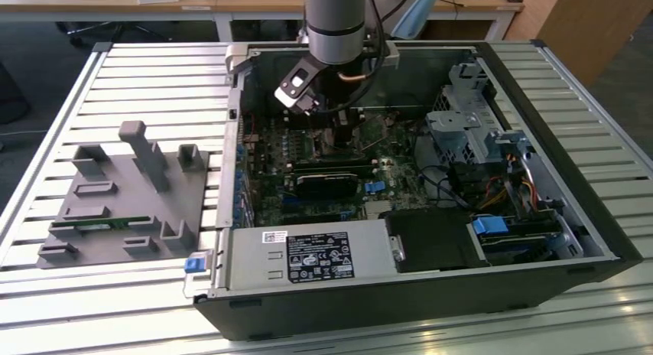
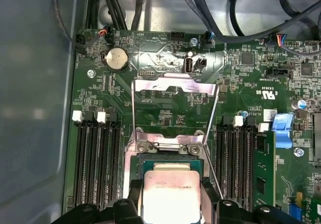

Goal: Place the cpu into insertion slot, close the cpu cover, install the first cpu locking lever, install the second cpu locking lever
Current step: 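Place the cpu into insertion slot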

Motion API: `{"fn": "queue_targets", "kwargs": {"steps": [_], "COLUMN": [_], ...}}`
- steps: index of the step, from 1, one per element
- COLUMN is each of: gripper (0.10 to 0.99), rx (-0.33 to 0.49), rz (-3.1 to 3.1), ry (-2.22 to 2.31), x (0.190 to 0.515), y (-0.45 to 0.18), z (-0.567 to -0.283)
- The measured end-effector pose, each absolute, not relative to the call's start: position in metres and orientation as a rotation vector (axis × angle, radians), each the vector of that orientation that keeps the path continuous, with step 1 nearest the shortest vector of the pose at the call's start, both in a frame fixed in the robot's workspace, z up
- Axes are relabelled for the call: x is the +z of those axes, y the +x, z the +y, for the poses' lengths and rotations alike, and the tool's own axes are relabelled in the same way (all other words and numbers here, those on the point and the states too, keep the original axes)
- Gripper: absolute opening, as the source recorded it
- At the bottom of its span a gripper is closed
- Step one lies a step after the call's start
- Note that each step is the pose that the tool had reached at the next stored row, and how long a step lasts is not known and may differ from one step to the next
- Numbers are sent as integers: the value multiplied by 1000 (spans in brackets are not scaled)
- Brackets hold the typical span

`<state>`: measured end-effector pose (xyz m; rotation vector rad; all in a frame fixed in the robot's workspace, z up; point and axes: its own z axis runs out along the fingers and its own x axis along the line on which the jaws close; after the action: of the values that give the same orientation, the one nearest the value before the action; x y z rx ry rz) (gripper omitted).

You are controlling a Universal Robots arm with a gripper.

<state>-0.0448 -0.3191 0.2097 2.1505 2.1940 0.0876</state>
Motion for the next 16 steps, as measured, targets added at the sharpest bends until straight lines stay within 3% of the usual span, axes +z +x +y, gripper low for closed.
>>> {"fn": "queue_targets", "kwargs": {"steps": [16], "gripper": [541], "rx": [87], "rz": [2178], "ry": [2166], "x": [200], "y": [-46], "z": [-319]}}
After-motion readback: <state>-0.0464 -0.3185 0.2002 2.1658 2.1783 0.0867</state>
